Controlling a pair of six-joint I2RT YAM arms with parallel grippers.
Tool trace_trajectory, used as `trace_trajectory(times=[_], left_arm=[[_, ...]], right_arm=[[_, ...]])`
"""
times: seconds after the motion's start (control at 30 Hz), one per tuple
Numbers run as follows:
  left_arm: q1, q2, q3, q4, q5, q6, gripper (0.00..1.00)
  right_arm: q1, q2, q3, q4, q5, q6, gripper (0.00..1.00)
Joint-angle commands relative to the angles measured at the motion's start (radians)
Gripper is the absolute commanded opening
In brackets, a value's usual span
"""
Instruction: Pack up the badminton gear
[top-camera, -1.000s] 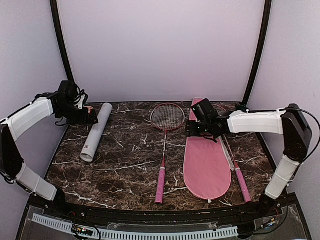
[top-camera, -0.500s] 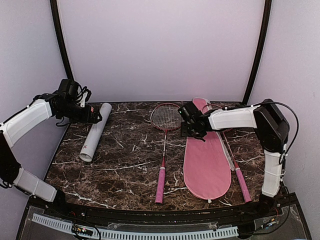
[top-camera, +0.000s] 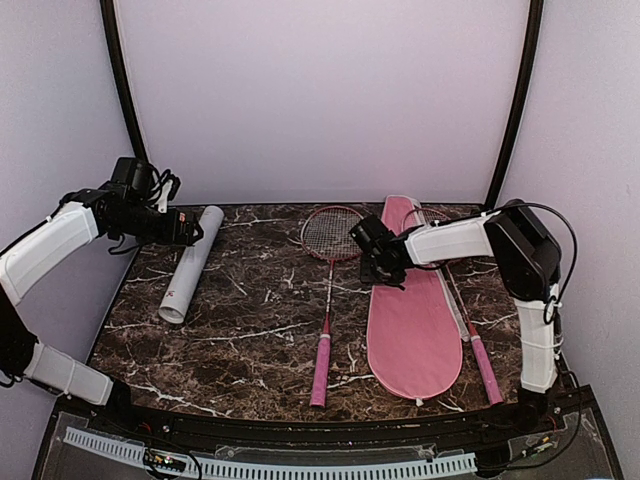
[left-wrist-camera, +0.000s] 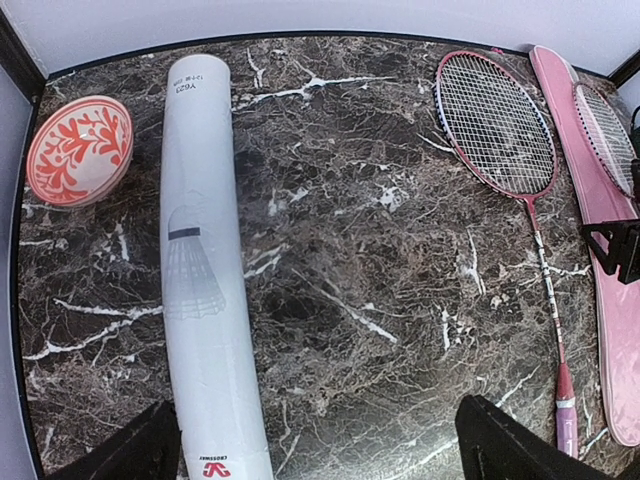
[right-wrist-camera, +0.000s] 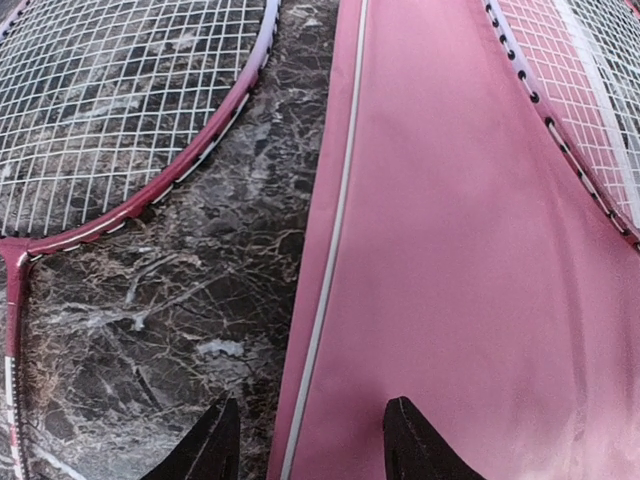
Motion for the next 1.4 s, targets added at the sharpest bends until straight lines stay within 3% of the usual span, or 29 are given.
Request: trace_trajectory(times=[0.0,0.13,0.3,0.4,1.03,1.37], left_arm=[[-0.004,-0.031,-0.010,0.011,0.002,-0.010,0.99],[-0.004,-0.031,-0.010,0.018,0.004,-0.011,0.99],[-0.005,-0.035,-0.021,0.028,0.014,-0.024,0.99],[-0.005,-0.036,-0.025,0.036,0.021,-0.028,0.99],[-0.023,-0.031,-0.045,0.102,0.097,-0.028,0.99],[-0.081,-0.023,-0.025,0.146,0.083,0.002,0.99]], right_arm=[[-0.015,0.035,0.026,0.014,-0.007,0.021,0.47],[-0.022,0.049,0.016,0.028,-0.037,0.030,0.38],[-0.030,0.050,0.009,0.035,-0.082,0.031,0.11],[-0.031,0.016,-0.005,0.036,-0.084,0.030,0.00],[-0.036,-0.336,-0.120,0.120,-0.185,-0.080,0.00],[-0.040,-0.518,-0.145,0.154,-0.320,-0.212,0.00]])
